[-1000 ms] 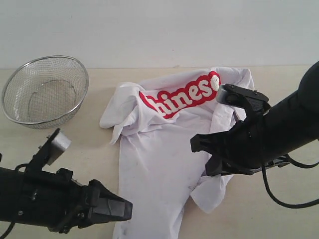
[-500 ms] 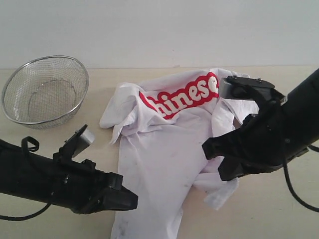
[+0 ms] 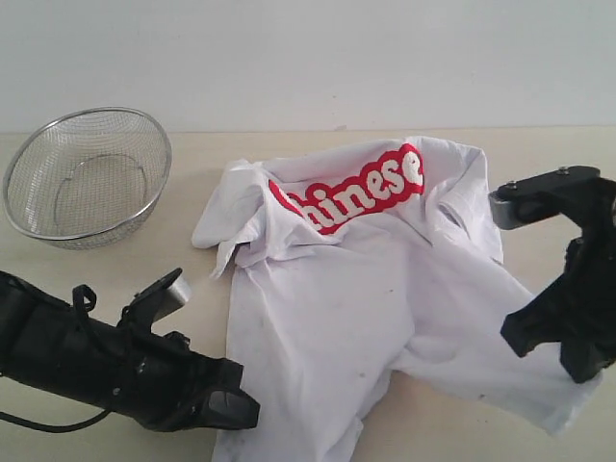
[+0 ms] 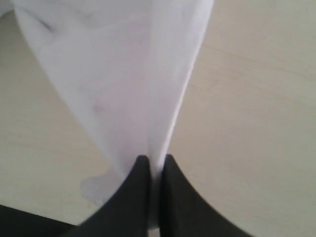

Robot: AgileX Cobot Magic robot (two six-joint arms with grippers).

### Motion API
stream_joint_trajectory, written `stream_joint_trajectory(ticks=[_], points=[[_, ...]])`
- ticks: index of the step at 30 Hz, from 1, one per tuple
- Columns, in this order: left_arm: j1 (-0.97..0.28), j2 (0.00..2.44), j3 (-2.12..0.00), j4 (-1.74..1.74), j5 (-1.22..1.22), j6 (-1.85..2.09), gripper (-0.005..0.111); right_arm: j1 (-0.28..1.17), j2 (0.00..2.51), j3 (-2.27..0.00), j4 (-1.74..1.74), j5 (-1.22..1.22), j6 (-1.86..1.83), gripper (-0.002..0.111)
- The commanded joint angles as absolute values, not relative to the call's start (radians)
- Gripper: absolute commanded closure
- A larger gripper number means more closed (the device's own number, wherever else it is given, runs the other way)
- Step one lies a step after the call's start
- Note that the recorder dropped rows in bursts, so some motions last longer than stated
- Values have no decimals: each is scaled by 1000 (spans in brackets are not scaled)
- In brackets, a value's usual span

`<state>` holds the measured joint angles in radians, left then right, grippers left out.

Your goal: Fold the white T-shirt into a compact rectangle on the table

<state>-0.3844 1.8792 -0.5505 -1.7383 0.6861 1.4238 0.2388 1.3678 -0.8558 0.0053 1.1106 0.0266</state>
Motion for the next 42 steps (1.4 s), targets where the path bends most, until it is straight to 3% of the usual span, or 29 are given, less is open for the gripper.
stream_joint_trajectory(ticks=[1, 11, 14, 17, 21, 22, 24, 27, 28, 30, 36, 42], points=[[-393, 1882, -553, -1744, 669, 1432, 88, 153, 1360, -864, -38, 1134, -22, 108], [-391, 1880, -553, -1744, 669, 1436, 88, 81, 1445, -860, -163, 1173, 9, 108], [-391, 1878, -553, -1744, 669, 1436, 88, 81, 1477, -860, -144, 1185, 9, 103], [-389, 1878, -553, -1744, 660, 1436, 88, 79, 1479, -860, -169, 1193, 0, 81], [-389, 1849, -549, -1704, 602, 1405, 88, 79, 1479, -860, -224, 1220, 34, 37], [-389, 1839, -544, -1702, 593, 1403, 88, 79, 1479, -860, -244, 1221, 49, 36], [-389, 1805, -538, -1699, 569, 1403, 88, 79, 1477, -867, -294, 1221, 121, 47], [-389, 1749, -533, -1691, 560, 1396, 88, 79, 1456, -898, -185, 1188, 64, 74], [-389, 1713, -533, -1676, 560, 1373, 88, 79, 1430, -907, 75, 1155, -77, 92], [-389, 1683, -533, -1660, 589, 1338, 88, 93, 1409, -866, 428, 1067, -306, 108], [-397, 1687, -533, -1744, 662, 1369, 88, 150, 1462, -684, 445, 812, -310, 108], [-454, 1791, -555, -1744, 634, 1414, 88, 150, 1502, -672, 278, 738, -175, 108]])
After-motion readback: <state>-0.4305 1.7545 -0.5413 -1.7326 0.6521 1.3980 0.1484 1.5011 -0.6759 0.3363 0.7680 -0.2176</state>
